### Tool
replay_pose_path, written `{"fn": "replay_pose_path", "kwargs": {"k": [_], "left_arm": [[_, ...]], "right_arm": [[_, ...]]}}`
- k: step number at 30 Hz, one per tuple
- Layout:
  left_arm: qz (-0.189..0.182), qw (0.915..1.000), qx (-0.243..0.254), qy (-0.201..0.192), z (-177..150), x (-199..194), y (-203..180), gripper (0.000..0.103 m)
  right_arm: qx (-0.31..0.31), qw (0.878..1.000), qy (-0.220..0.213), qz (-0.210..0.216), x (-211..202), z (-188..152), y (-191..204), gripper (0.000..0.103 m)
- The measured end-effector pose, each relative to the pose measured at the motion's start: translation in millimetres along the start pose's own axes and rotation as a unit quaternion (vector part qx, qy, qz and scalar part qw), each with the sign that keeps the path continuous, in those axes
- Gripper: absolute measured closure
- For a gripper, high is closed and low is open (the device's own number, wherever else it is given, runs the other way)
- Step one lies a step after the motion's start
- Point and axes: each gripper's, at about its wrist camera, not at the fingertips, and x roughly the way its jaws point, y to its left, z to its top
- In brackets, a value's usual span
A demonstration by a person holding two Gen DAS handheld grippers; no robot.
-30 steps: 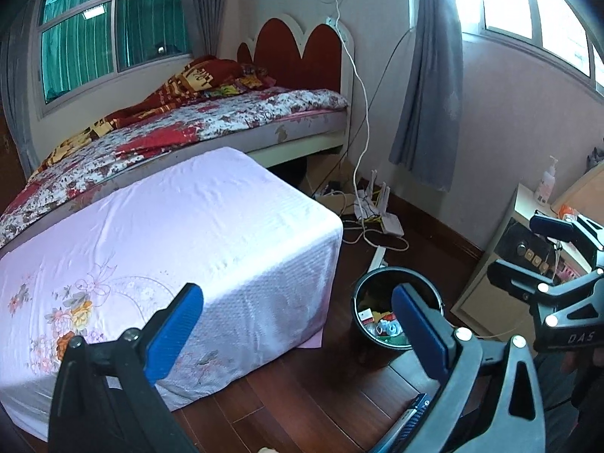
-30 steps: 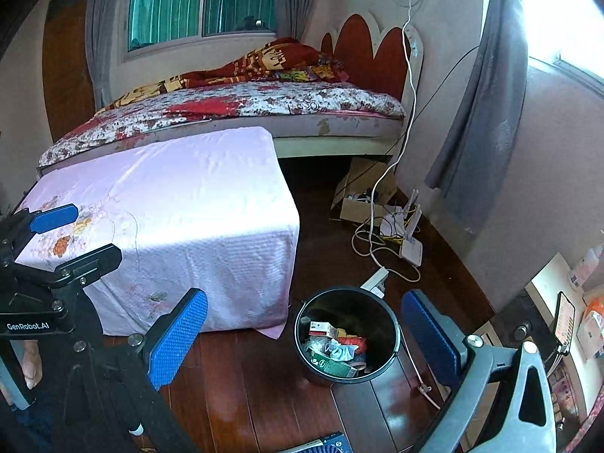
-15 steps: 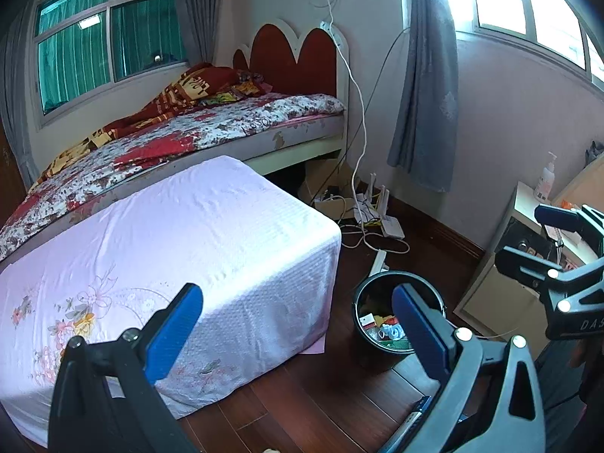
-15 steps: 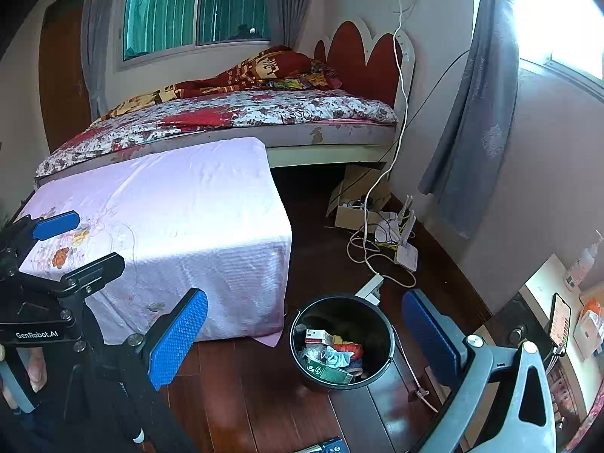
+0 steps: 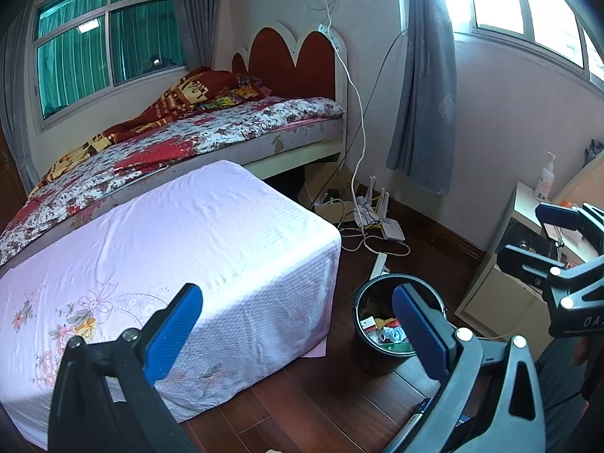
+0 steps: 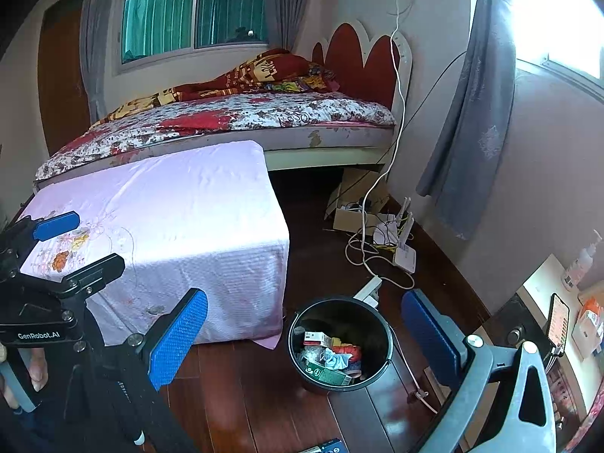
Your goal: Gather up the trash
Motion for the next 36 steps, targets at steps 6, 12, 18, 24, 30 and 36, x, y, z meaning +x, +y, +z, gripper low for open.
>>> {"fn": "replay_pose_path", "kwargs": {"k": [6, 12, 18, 24, 30, 36], "left_arm": [[0.001, 1.0000, 0.001, -0.002, 0.1, -0.5, 0.1, 0.002], [0.002, 1.0000, 0.003, -0.002, 0.9, -0.1, -0.7, 0.001], [0.003, 1.0000, 0.004, -0.003, 1.0, -0.4, -1.1, 0.001], [0.002, 1.0000, 0.005, -0.004, -0.9, -0.6, -0.3, 0.001], [0.001, 1.0000, 0.007, -0.004, -2.2, -1.0, -0.4, 0.001], [0.001, 1.0000, 0.008, -0.004, -2.0, -0.8, -0.5, 0.001]], "right_arm": [[-0.001, 1.000, -0.002, 0.002, 0.5, 2.4, -1.0, 0.000], [-0.001, 1.000, -0.002, 0.002, 0.6, 1.7, -1.9, 0.000], [-0.001, 1.000, -0.002, 0.003, 0.7, 1.6, -2.5, 0.000], [0.000, 1.000, -0.004, 0.002, 0.0, 0.8, -2.3, 0.000], [0.002, 1.000, -0.003, 0.003, -0.2, -0.3, -3.2, 0.000], [0.002, 1.000, -0.004, 0.002, -0.1, -0.9, -3.1, 0.000]]}}
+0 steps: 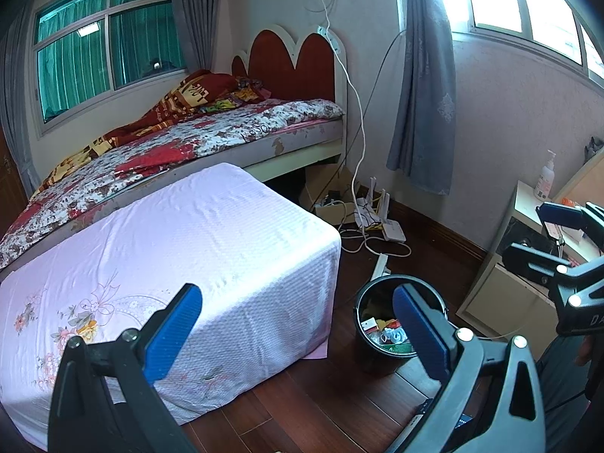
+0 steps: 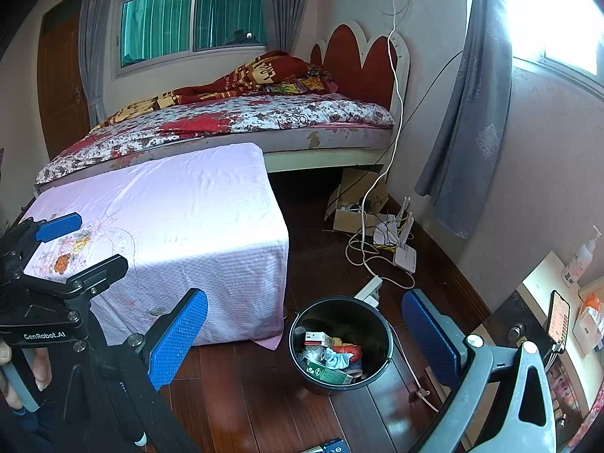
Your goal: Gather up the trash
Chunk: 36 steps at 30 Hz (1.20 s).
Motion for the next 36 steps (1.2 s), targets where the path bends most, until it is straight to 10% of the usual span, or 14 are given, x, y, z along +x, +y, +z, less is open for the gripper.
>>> {"fn": "replay_pose_path", "kwargs": {"k": [36], "left_arm": [[-0.007, 0.9999, 0.010, 0.003, 1.1, 4.0, -4.0, 0.001]], "right_arm": [[0.008, 1.000, 0.005, -0.005, -1.1, -4.2, 6.8, 0.000]]}}
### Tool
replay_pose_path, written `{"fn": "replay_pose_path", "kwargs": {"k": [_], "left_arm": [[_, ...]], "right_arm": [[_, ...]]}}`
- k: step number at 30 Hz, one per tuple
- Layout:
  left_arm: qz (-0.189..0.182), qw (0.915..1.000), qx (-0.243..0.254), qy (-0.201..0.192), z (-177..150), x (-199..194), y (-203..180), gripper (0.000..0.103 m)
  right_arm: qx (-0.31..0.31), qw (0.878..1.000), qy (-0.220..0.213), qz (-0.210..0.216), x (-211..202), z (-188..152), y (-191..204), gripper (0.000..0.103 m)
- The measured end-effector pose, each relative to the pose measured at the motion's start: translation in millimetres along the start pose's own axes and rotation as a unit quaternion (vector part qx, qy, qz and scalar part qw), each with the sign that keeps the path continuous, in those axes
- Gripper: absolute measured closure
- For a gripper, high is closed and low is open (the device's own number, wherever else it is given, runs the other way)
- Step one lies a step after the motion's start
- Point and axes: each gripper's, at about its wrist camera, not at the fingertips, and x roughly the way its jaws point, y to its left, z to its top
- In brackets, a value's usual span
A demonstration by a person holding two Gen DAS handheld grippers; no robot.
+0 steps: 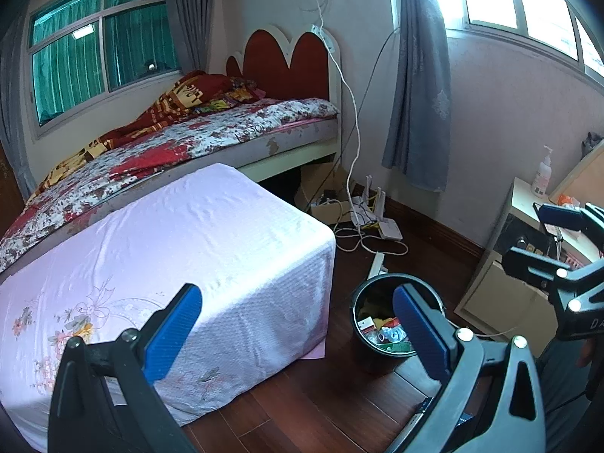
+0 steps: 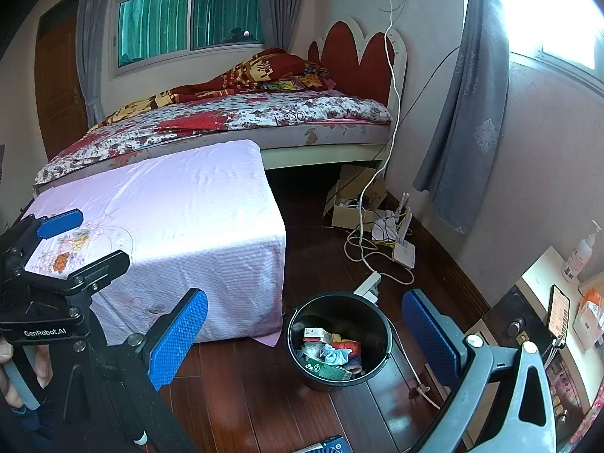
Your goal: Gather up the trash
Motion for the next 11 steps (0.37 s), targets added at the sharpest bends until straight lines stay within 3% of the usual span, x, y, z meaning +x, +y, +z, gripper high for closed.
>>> {"fn": "replay_pose_path", "kwargs": {"k": [11], "left_arm": [[-0.015, 0.9998, 0.004, -0.010, 0.7, -1.2, -2.5, 0.001]], "right_arm": [[0.000, 1.000, 0.002, -0.002, -0.2, 0.0, 1.9, 0.000]]}}
